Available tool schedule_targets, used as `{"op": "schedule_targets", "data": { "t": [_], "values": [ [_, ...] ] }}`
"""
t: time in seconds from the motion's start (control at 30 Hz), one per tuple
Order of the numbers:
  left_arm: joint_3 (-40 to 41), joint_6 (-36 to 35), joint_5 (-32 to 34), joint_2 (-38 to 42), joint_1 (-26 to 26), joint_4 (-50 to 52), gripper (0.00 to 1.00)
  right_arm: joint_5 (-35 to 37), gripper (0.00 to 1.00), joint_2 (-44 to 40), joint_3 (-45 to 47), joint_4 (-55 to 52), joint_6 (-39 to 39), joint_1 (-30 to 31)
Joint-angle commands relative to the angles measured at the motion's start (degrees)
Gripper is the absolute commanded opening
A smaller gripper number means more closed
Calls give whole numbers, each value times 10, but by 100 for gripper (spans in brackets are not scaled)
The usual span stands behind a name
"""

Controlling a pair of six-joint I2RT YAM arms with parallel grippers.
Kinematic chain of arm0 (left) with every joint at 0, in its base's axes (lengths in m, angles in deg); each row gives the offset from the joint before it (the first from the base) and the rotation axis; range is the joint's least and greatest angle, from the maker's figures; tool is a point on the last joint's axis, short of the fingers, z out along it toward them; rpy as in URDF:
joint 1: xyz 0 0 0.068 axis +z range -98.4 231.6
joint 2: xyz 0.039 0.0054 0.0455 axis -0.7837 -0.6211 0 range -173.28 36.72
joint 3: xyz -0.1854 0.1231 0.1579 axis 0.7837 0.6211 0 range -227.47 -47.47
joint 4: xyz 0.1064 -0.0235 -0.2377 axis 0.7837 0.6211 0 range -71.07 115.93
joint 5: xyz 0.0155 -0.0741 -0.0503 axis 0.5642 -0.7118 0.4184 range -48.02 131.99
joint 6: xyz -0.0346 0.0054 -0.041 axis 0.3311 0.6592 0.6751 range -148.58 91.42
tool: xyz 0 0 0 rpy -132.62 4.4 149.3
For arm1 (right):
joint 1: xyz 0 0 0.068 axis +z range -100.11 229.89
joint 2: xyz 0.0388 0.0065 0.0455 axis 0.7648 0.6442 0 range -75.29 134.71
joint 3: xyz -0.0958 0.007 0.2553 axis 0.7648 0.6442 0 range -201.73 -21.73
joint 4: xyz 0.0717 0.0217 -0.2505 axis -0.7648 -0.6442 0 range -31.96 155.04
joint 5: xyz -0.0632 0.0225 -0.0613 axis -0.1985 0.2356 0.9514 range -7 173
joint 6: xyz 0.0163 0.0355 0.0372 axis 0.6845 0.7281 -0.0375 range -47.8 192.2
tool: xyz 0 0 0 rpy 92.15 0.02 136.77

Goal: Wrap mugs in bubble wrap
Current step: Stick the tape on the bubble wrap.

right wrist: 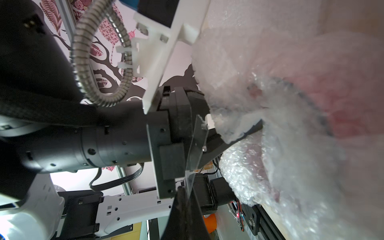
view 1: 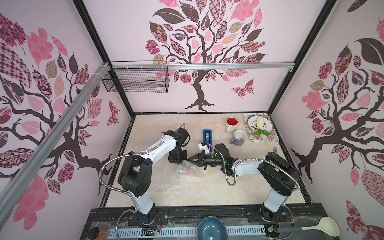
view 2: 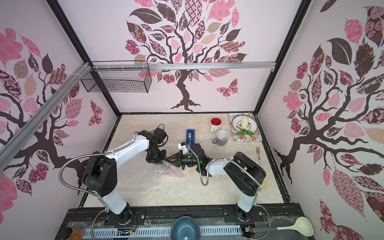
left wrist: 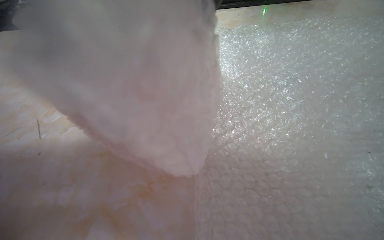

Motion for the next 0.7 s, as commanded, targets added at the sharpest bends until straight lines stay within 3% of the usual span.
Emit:
{"op": "schedule_targets", "data": {
  "t": [0.0,0.67],
  "values": [
    [-12,4,-22,-11,-8,-13,0,40,0,23,5,0,71,4],
    [7,13,-35,7,-11,-20,0,62,0,60,1,14,45,7]
  ]
}}
